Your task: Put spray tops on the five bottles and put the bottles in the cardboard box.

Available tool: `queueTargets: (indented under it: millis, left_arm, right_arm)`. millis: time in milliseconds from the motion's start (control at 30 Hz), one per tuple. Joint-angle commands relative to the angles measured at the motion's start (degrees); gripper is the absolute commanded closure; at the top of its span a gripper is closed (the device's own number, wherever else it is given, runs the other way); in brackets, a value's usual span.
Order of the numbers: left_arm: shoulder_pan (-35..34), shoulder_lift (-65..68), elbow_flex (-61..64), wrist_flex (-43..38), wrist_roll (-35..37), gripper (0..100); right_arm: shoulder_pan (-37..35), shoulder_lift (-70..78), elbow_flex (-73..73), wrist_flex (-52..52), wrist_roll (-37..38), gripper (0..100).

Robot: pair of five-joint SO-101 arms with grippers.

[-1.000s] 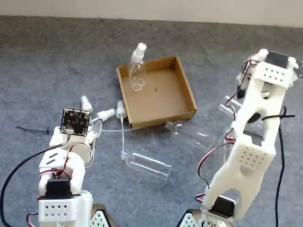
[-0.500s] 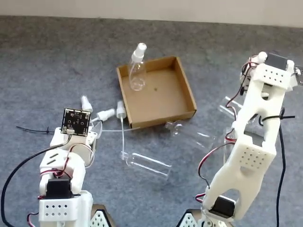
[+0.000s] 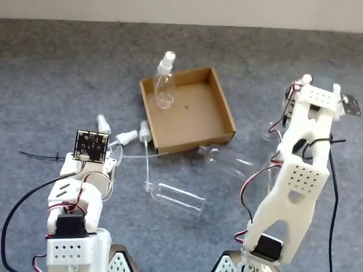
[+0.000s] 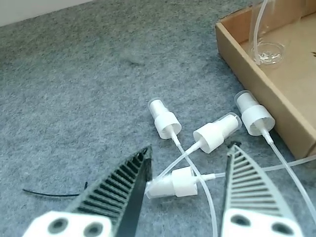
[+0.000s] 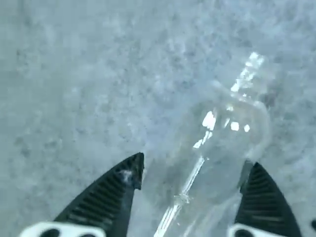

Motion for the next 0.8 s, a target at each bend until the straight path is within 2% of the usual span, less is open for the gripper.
queueTargets:
  millis: [0,100,367,500,633,767]
  left_arm:
    - [0.84,-0.57,-0.48,-1.32,-0.44,78]
    - [0.84,-0.57,-0.48,-1.32,-0.44,78]
    - [0.84,-0.57,-0.48,-1.32,-0.44,78]
    - [0.84,-0.57,-0.48,-1.32,-0.44,78]
    - [0.84,-0.57,-0.48,-1.32,-0.44,78]
    - [0.84,-0.57,-0.48,-1.32,-0.44,78]
  right_arm:
    - [0.92,-1.19,-1.36,-0.04,1.76,73.2]
    - [1.10,-1.19,-1.63,0.92,12.66,76.5]
    - [4.79,-1.54,-1.63,0.57,49.93,98.5]
    - [5.76,-1.63,-1.63,1.54,76.66,99.0]
    - [5.76,-1.63,-1.63,6.20,92.40,99.0]
    - [5.76,-1.71,-1.63,15.16,114.90,98.8]
